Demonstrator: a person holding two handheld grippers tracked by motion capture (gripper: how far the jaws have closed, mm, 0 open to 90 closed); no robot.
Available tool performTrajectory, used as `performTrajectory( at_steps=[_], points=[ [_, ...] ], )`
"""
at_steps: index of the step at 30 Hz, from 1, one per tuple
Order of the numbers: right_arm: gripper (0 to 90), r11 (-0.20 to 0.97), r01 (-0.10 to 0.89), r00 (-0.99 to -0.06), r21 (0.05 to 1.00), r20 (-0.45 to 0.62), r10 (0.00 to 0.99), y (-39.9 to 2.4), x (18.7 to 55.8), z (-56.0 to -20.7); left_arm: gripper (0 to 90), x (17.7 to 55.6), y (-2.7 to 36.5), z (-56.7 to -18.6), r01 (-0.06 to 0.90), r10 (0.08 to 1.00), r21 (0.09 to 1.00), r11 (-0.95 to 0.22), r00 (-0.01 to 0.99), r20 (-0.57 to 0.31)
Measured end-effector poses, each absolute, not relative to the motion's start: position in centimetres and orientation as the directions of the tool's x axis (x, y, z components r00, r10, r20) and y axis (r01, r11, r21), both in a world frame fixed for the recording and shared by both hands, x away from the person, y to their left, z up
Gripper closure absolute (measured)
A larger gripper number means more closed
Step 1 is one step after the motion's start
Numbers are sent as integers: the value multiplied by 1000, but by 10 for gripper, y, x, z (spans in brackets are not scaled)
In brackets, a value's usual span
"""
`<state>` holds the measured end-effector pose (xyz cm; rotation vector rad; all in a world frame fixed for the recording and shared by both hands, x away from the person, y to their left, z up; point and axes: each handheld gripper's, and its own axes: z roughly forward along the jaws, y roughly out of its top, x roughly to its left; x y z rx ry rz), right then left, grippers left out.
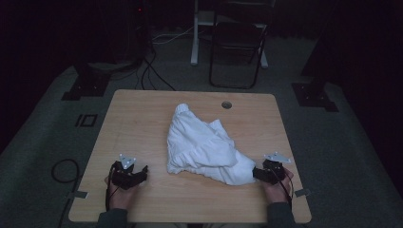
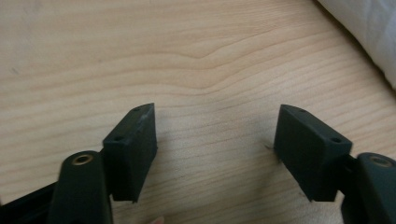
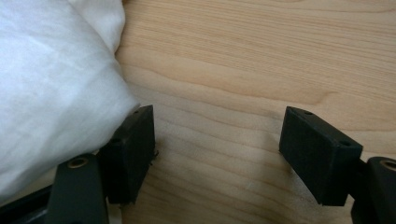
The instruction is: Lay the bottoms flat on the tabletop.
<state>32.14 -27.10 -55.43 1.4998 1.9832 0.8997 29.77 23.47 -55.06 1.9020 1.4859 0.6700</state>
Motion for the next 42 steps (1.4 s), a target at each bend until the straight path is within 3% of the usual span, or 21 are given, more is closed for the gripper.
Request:
performTrajectory(
  at_steps=[18,30,42],
  points=[
    [210,202,637,-305,744,3,952,-270,321,-555,273,295,232,-551,654,970,736,-174,243,14],
    [211,200,637,-304,745,4,953,-270,321,-555,449,291,229,-550,634,960,748,-195,281,12],
    [212,201,637,-304,745,4,953,-270,321,-555,451,291,213,-527,581,923,768,-270,383,34]
  ],
)
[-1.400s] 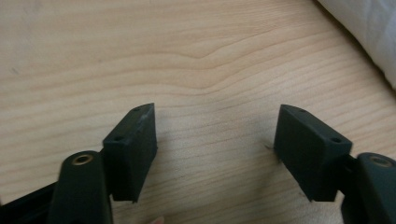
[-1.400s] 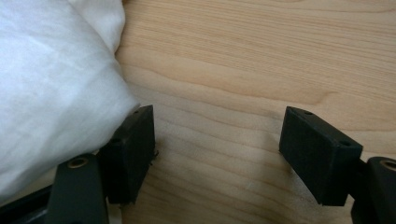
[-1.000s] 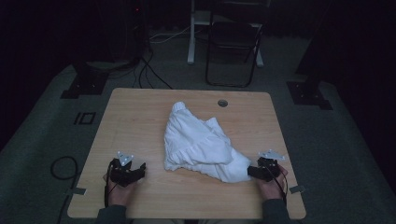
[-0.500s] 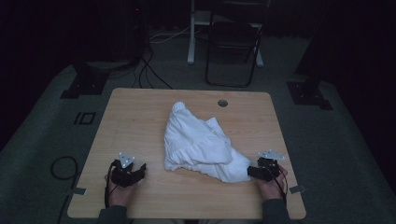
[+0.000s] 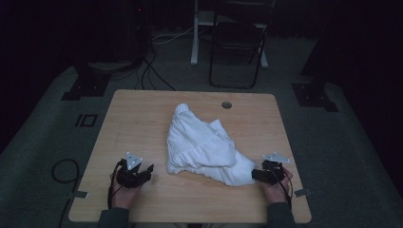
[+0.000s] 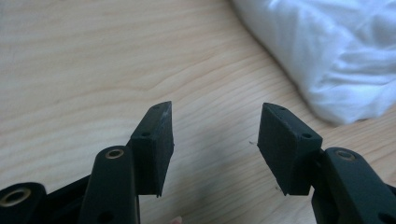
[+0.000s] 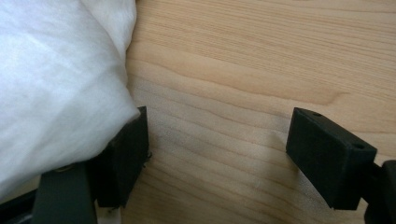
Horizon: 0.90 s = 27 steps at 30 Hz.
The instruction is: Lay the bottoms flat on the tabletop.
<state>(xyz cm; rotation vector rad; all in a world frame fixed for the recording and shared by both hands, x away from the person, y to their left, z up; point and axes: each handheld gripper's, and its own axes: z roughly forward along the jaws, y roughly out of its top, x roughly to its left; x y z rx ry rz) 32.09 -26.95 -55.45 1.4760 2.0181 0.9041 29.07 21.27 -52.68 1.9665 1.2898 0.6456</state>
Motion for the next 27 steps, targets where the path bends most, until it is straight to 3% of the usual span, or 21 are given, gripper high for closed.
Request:
performTrajectory(
  at_steps=[19,27],
  points=[
    [212,201,637,-305,745,3,952,-270,321,-555,417,298,144,-500,435,818,797,-420,561,125],
    [220,198,637,-303,745,5,953,-269,320,-554,372,301,117,-496,408,786,807,-427,609,108]
  ],
)
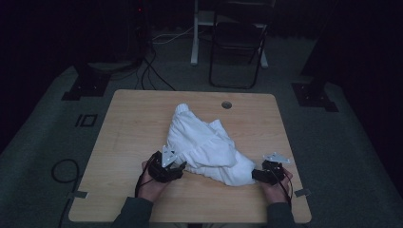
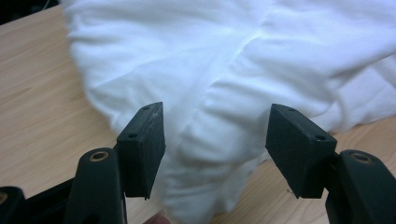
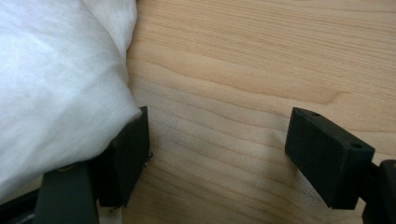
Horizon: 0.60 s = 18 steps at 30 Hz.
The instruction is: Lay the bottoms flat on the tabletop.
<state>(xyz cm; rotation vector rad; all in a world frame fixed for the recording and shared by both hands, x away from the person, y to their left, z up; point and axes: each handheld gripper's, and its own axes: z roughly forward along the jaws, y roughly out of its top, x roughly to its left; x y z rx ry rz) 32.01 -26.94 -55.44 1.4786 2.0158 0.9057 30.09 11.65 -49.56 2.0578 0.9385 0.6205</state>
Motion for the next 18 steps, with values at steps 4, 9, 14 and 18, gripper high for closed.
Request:
performTrajectory(
  at_steps=[4,9,14,18],
  points=[
    [221,199,636,-303,745,5,953,-269,320,-554,345,301,106,-493,390,774,814,-430,624,110],
    [221,198,637,-302,745,5,953,-269,320,-554,311,300,98,-491,381,761,815,-437,639,110],
    [221,198,637,-302,745,6,953,-269,320,-554,256,303,79,-489,360,733,815,-454,671,112],
    [221,198,637,-302,745,5,953,-269,320,-554,240,305,68,-493,359,729,806,-471,672,127]
  ],
)
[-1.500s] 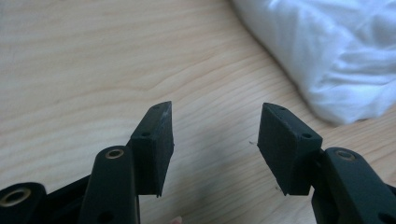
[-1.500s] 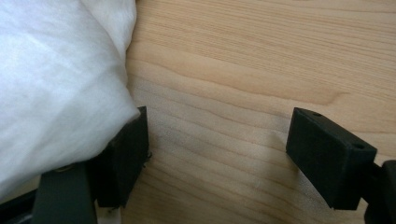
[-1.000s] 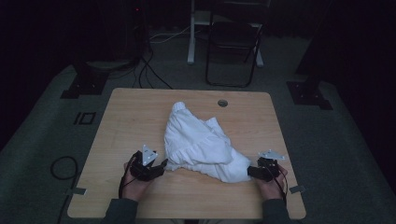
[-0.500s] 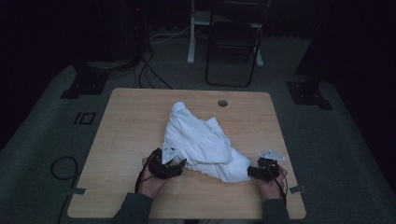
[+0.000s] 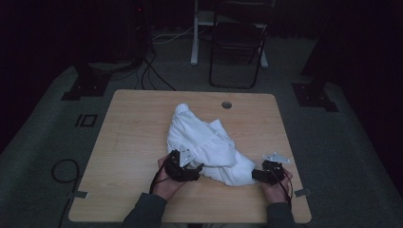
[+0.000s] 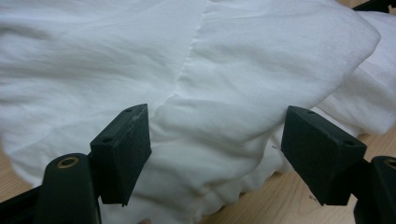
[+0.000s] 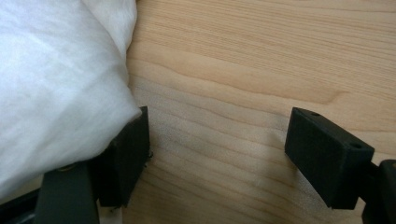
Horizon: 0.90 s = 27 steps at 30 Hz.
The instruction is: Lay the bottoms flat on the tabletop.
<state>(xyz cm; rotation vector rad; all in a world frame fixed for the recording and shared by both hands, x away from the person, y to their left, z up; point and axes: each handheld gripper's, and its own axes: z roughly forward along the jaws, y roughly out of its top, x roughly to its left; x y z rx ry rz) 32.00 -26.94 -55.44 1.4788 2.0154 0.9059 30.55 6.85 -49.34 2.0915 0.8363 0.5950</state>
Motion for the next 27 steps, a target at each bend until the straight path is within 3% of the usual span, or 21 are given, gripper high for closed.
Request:
performTrajectory(
  at_steps=[5,7,9,12,14,18,27],
  points=[
    [221,198,637,-303,745,6,953,-269,320,-554,242,309,58,-500,357,721,783,-510,673,163],
    [221,197,637,-302,745,6,953,-269,320,-554,285,311,54,-503,367,725,768,-525,665,178],
    [221,198,637,-302,745,5,953,-269,320,-554,398,314,53,-505,381,733,751,-539,652,194],
    [220,198,637,-302,745,5,953,-269,320,-554,666,318,57,-506,391,736,742,-544,648,198],
    [220,198,637,-302,745,6,953,-269,320,-554,797,318,59,-505,391,737,742,-545,645,201],
    [221,198,637,-302,745,6,953,-269,320,-554,847,317,69,-500,394,748,742,-542,629,213],
    [221,198,637,-303,745,6,953,-269,320,-554,836,313,111,-491,423,807,764,-488,551,211]
  ],
)
